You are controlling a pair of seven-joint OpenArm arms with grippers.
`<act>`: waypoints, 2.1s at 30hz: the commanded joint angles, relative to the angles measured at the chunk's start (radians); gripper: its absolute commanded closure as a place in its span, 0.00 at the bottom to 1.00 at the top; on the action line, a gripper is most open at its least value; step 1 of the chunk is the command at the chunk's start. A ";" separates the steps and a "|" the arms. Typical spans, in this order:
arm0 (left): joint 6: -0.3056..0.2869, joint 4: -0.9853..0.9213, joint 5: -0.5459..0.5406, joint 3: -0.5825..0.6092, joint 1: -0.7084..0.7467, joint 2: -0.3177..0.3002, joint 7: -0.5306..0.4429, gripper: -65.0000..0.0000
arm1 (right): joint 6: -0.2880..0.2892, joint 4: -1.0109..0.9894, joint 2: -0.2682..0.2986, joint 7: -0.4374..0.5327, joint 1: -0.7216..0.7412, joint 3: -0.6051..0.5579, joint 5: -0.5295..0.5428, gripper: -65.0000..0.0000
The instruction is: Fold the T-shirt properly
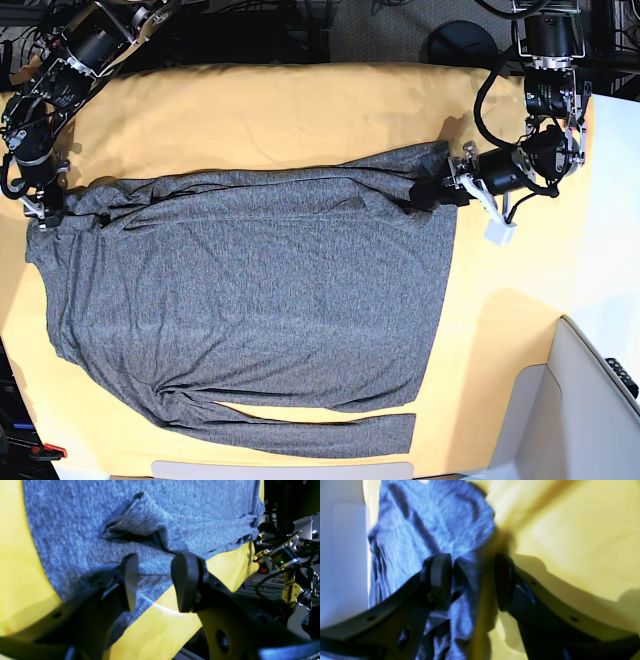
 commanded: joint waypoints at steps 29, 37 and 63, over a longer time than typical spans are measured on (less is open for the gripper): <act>-0.003 0.010 -0.020 -0.203 0.152 -0.011 -0.001 0.61 | -0.008 0.001 -0.016 -0.074 -0.001 -0.036 -0.008 0.94; -0.003 0.010 -0.019 -0.199 0.204 -0.008 -0.008 0.61 | -0.008 0.005 -0.016 -0.074 -0.013 -0.036 -0.008 0.94; -0.001 0.010 0.027 -0.131 0.147 0.051 -0.010 0.98 | -0.004 0.005 -0.018 -0.074 -0.039 -0.087 -0.008 0.94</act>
